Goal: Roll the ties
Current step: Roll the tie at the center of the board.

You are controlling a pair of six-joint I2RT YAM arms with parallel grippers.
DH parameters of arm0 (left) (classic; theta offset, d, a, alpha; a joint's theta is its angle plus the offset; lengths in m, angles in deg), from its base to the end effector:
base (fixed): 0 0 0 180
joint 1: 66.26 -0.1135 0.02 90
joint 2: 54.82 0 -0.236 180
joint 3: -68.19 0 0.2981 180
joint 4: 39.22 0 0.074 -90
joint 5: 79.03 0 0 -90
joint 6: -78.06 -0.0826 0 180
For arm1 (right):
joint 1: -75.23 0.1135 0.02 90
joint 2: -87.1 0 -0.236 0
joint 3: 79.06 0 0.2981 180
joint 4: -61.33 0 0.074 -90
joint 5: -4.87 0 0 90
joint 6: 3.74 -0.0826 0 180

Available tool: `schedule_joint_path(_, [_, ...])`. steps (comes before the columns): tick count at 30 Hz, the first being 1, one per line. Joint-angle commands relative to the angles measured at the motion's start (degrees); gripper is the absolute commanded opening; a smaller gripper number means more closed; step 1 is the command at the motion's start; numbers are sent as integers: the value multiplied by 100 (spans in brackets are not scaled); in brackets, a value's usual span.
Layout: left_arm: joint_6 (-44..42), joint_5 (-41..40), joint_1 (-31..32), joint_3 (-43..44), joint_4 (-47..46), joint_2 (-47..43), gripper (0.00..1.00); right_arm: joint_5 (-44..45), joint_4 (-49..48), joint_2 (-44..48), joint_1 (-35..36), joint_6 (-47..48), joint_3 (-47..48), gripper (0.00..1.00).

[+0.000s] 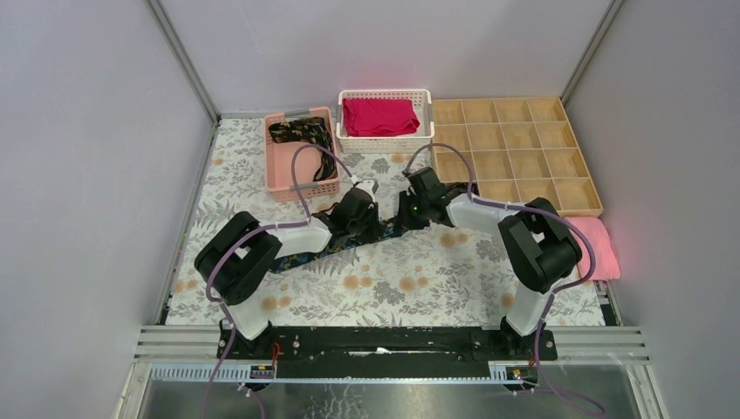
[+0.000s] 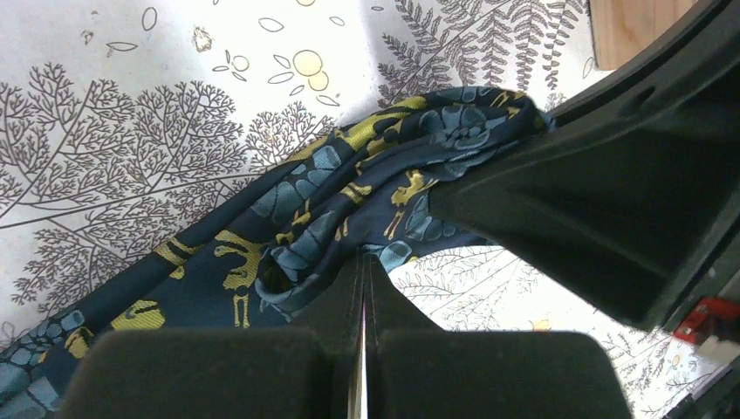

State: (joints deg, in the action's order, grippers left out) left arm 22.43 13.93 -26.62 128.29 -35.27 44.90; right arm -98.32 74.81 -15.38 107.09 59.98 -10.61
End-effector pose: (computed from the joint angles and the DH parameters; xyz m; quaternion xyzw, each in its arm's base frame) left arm 0.3075 -0.2603 0.0482 0.0524 0.9173 -0.2561 0.3004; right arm 0.3488 0.2389 0.0632 -0.0866 0.9227 0.2685 0.2626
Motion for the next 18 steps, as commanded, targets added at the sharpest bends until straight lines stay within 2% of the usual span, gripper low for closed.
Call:
schedule_joint_path(1, [-113, -54, -85, -81, 46, -240, 0, 1204, 1084, 55, 514, 437, 583, 0])
schedule_joint_path(9, [-22, 160, -169, -226, -208, -101, 0, 2970, 1885, -465, 1355, 610, 1347, 0])
schedule_joint_path(13, [73, 27, -283, -427, -158, -415, 0, 3566, 2127, -602, 1558, 570, 1566, 0])
schedule_joint_path(18, [600, -445, -671, -725, 424, -1217, 0, 4057, 2337, -699, 1721, 560, 1778, 0])
